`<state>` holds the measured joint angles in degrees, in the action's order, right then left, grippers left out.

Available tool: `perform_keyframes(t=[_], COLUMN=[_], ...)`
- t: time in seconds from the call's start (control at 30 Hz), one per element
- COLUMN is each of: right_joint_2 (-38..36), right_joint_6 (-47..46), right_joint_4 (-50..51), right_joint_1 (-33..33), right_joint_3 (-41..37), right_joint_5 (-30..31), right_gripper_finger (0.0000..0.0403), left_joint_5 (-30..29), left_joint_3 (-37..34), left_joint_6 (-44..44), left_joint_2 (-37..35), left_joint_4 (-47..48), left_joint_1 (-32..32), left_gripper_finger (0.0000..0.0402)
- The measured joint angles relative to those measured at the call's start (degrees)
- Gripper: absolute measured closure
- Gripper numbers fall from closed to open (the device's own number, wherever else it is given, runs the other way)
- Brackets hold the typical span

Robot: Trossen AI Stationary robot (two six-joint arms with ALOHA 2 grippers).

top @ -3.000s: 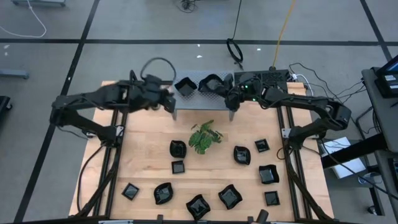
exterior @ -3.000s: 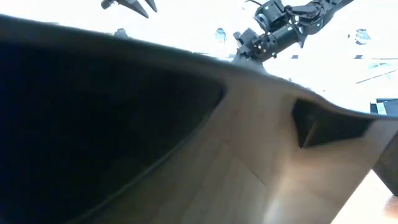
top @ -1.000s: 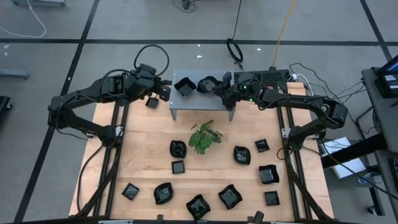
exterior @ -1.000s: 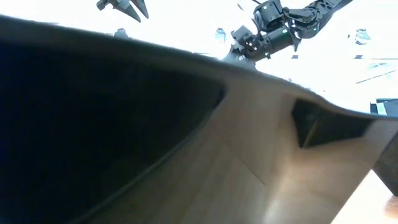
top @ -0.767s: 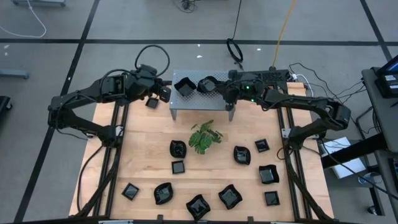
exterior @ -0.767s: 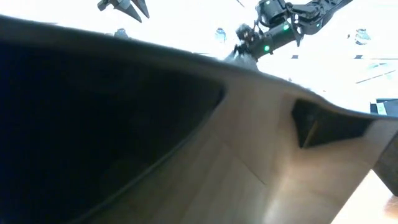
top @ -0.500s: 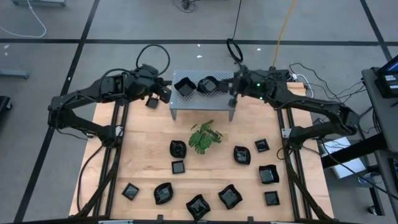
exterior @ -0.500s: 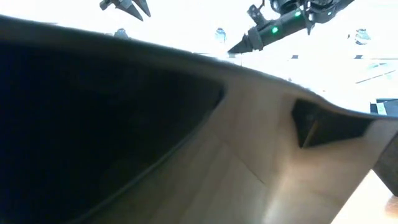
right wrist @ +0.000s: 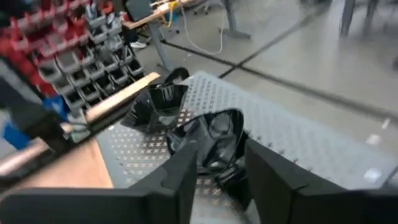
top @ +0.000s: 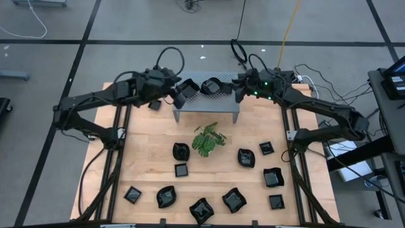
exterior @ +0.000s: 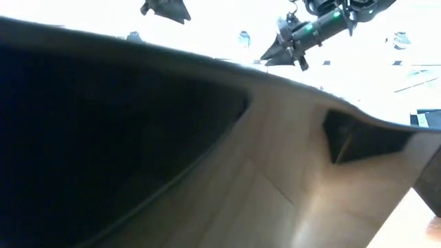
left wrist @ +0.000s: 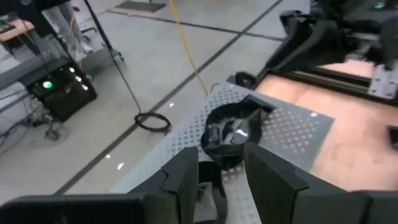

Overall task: Pick & Place Mini shaped plates
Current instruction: Stack the leaf-shaped plate on top of the leaf-shaped plate on the shelf

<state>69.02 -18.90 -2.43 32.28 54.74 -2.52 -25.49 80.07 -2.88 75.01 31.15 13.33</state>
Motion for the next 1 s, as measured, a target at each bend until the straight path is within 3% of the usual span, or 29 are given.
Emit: perform_keyframes(t=[0.17, 0.3, 0.67, 1.0], right_joint_2=[3.60, 7.32, 13.82, 14.47], right_joint_6=[-12.92, -16.79, -17.12, -8.18], right_joint_4=[-0.76, -5.43, -10.82, -11.06], right_joint_1=[0.08, 0.04, 1.84, 1.30], right_joint_3=[0.01, 0.00, 0.00, 0.02], right_joint_5=[2.49, 2.41, 2.47, 2.44], right_gripper_finger=[0.0219, 0.0195, 0.0191, 0.0202], left_joint_5=[0.00, 0.00, -0.03, -0.03], left_joint_3=[0.00, 0.00, 0.00, 0.00], left_joint_6=[0.21, 0.20, 2.35, 2.82], left_joint_2=[1.84, 2.08, 1.99, 1.99], left_joint_4=[0.02, 0.18, 0.24, 0.27], left_joint_1=[1.24, 2.19, 2.52, 2.52], left_gripper_finger=[0.0270, 0.0270, 0.0270, 0.0270])
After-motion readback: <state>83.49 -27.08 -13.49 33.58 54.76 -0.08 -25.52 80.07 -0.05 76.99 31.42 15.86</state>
